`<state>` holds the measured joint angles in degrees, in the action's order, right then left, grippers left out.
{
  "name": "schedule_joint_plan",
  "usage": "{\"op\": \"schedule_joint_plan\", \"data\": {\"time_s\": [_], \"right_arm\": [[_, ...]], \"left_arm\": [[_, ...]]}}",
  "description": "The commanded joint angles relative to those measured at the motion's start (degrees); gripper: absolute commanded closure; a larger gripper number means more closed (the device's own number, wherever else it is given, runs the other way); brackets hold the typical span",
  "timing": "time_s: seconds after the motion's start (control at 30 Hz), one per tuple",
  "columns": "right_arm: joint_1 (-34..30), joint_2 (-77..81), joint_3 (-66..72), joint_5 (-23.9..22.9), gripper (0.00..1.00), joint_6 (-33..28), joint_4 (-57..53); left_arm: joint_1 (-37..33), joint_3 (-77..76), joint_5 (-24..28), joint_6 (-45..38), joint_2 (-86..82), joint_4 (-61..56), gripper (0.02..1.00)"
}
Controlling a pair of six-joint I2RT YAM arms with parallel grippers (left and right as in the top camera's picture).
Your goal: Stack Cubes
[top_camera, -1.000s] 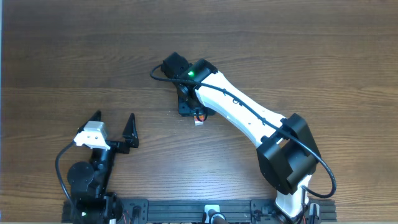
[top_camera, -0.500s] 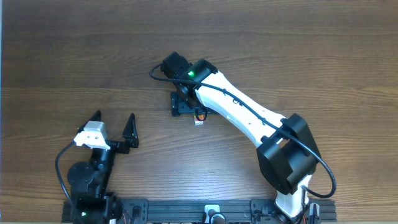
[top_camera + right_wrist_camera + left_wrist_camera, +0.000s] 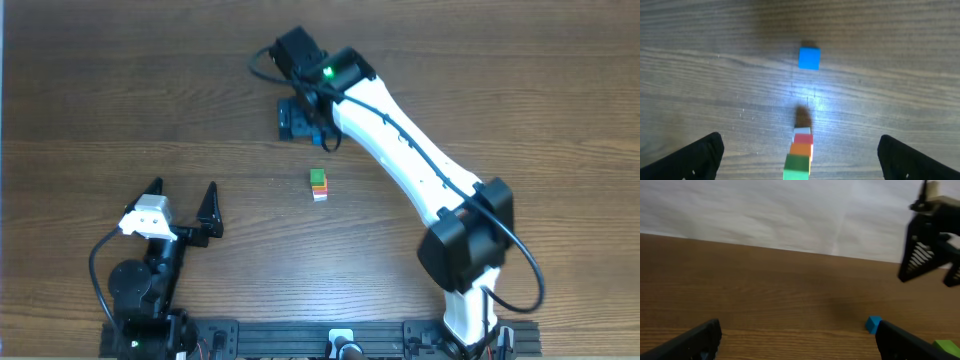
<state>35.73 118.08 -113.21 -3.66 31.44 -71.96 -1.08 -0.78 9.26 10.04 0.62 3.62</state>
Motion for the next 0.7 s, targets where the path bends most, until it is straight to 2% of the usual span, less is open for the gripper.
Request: {"op": "schedule_joint_plan", "data": {"time_s": [0.03,0.27,0.7], "right_arm": [[-1.3,7.2,-4.9,-0.8,0.009,-1.9,-2.0],[-2.9,13.0,-5.1,2.3,0.009,-3.2,-1.5],[-3.2,17.7,-5.1,4.3,0.009,-5.0,3.2]], "left_arm": [[0.2,0.4,0.3,-0.8,-0.3,-0.2,0.018],[0.2,0.4,0.3,-0.8,-0.3,-0.2,0.018],[0.2,0.4,0.3,-0.8,-0.3,-0.2,0.018]]}}
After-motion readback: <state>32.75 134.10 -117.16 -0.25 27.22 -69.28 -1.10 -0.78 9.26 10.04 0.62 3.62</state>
